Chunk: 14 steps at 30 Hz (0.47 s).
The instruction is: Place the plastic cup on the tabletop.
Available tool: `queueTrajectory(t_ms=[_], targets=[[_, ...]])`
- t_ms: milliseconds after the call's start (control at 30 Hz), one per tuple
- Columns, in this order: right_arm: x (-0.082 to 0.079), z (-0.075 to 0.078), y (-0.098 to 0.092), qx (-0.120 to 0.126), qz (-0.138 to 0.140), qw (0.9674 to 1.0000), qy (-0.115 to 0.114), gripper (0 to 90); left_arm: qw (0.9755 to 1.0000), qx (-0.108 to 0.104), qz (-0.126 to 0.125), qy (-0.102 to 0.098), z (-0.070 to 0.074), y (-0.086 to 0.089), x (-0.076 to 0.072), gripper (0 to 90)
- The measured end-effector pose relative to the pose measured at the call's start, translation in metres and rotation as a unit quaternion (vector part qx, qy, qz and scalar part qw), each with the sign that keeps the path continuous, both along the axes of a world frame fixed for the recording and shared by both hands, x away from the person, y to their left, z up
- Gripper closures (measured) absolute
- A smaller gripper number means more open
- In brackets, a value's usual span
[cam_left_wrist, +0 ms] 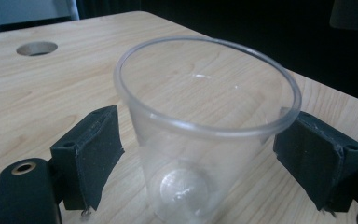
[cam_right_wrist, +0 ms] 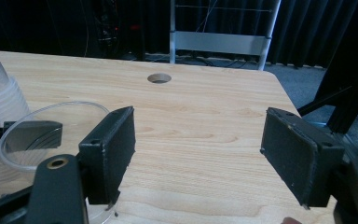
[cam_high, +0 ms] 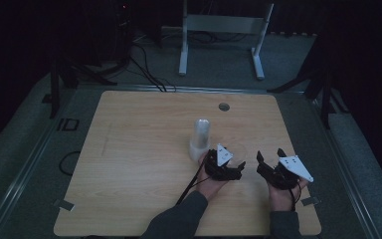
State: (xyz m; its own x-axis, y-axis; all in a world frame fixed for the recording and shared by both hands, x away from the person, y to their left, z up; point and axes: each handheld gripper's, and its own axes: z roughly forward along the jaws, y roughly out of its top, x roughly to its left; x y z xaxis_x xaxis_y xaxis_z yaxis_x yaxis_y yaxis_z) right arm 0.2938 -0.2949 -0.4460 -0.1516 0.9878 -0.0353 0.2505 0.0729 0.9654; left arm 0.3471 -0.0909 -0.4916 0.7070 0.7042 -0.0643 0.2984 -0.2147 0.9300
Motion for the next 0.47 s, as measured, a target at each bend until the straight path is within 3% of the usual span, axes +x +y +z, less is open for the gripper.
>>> queueTrajectory(t_ms=[467], targets=[[0.000,0.000,-0.002,0.002,-0.002,1.0000,0.000,25.6,0.9999,0.008,-0.004,0.010,-0.003,0.009,-0.014,14.8]])
